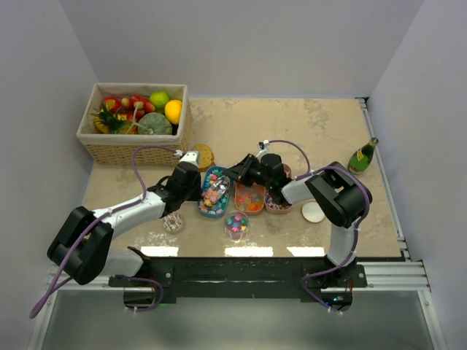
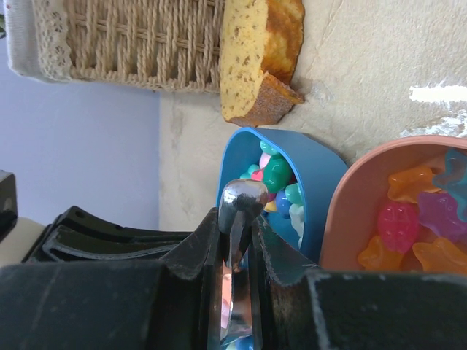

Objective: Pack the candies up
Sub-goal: Scoop the fake candies from the storage box.

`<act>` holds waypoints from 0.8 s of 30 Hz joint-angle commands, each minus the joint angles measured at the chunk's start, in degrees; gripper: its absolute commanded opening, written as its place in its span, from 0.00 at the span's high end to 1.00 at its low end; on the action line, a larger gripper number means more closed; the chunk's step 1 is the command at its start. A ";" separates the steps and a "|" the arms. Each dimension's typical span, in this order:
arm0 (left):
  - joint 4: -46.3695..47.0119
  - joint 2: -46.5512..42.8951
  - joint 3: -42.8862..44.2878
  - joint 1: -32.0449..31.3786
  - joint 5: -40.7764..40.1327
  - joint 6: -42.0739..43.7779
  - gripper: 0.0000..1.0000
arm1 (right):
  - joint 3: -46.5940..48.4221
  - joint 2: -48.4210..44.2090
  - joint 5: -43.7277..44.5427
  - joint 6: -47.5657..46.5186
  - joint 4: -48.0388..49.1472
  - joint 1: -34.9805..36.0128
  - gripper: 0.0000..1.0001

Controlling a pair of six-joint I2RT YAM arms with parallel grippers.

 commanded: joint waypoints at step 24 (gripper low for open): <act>1.07 -2.68 0.46 0.34 -2.99 -1.42 0.90 | -10.29 -13.36 -4.95 2.33 7.30 -4.04 1.00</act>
